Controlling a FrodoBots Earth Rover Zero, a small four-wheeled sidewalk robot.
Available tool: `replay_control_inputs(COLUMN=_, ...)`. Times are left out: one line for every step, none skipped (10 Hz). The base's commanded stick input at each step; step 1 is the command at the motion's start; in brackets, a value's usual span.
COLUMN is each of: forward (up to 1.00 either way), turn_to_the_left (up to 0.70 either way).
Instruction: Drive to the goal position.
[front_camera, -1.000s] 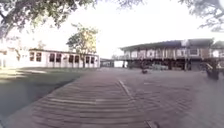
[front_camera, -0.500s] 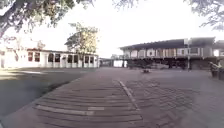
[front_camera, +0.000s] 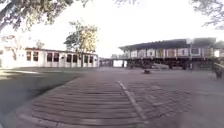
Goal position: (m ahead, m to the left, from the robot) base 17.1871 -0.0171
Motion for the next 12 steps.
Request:
replay_control_inputs(forward=0.70, turn_to_the_left=0.00)
replay_control_inputs(forward=0.70, turn_to_the_left=0.00)
replay_control_inputs(forward=0.70, turn_to_the_left=0.00)
replay_control_inputs(forward=0.70, turn_to_the_left=0.00)
replay_control_inputs(forward=0.70, turn_to_the_left=0.00)
replay_control_inputs(forward=0.70, turn_to_the_left=0.00)
replay_control_inputs(forward=0.70, turn_to_the_left=0.00)
replay_control_inputs(forward=0.70, turn_to_the_left=0.00)
replay_control_inputs(forward=0.70, turn_to_the_left=0.00)
replay_control_inputs(forward=0.70, turn_to_the_left=0.00)
replay_control_inputs(forward=0.70, turn_to_the_left=0.00)
replay_control_inputs(forward=0.70, turn_to_the_left=0.00)
